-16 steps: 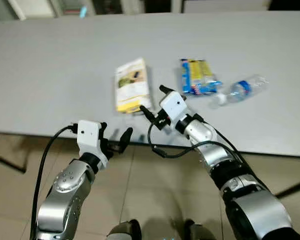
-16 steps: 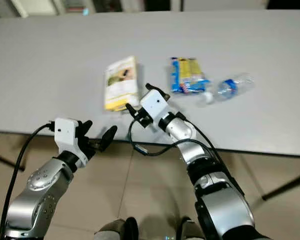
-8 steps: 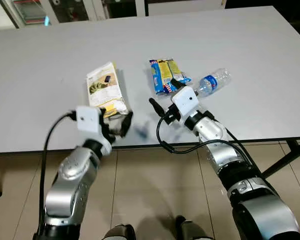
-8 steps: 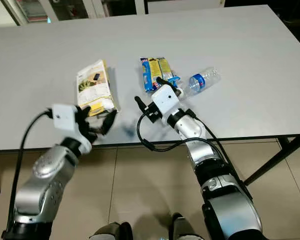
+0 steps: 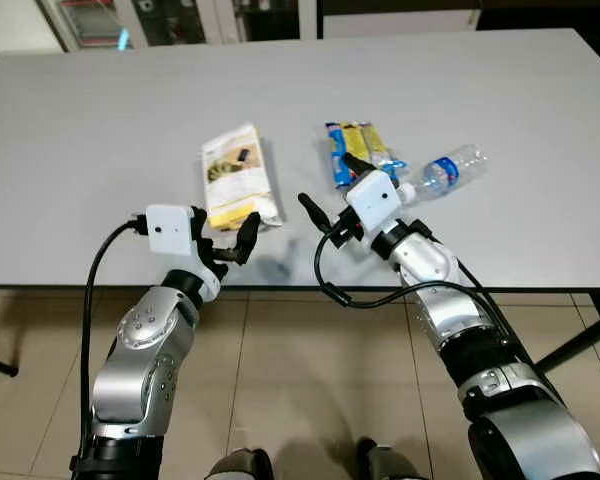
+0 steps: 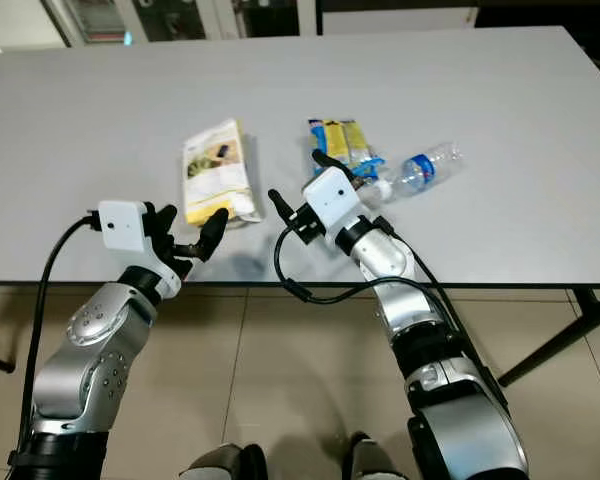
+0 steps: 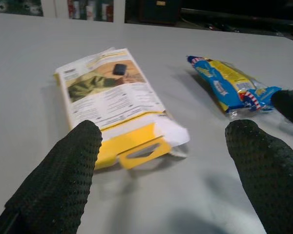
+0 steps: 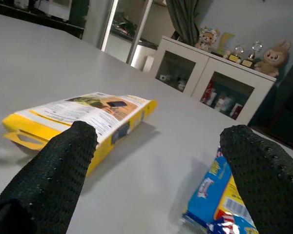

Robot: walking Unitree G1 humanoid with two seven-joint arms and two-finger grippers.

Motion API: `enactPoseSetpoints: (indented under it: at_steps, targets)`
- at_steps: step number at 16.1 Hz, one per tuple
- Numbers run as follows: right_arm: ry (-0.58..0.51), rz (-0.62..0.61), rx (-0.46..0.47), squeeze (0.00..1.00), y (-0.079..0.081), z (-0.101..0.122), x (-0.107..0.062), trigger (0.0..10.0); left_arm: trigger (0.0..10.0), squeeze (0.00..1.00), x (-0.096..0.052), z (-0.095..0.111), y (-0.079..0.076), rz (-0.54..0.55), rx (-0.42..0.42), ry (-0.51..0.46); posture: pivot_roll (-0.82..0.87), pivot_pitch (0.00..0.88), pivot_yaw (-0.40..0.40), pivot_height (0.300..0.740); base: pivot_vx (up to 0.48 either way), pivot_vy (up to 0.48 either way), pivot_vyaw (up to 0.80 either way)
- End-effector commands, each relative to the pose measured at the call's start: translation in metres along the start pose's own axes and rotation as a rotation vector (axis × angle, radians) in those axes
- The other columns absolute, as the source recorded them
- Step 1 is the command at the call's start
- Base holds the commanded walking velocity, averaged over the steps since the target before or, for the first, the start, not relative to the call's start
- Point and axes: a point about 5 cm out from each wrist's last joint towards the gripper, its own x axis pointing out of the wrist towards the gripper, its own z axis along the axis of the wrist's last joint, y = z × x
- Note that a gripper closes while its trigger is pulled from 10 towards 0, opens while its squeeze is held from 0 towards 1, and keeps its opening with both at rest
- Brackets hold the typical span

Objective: Picking trash to rubbish bin

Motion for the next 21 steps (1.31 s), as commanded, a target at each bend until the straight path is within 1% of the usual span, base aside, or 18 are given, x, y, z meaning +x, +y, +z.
enactPoseSetpoints:
  at_steps: [1,10,21]
  targets:
    - [0.001,0.014,0.009,0.00,0.0047,0.0005,-0.0004,10.0,10.0,0.00,-0.0004,-0.0002,0.0066,0.026,-0.001,0.003,-0.04,0.104,0.085,0.740,0.000,0.281,0.00]
    - [0.018,0.013,0.002,0.00,0.0045,0.0004,-0.0011,10.0,10.0,0.00,0.0000,-0.0050,0.0074,0.028,0.001,0.024,-0.05,0.107,0.089,0.740,0.000,0.342,0.00]
    - [0.036,0.022,-0.003,0.00,0.0072,-0.0016,-0.0021,10.0,10.0,0.00,-0.0009,-0.0099,0.0096,0.038,0.011,0.042,-0.05,0.110,0.088,0.740,0.000,0.452,0.00]
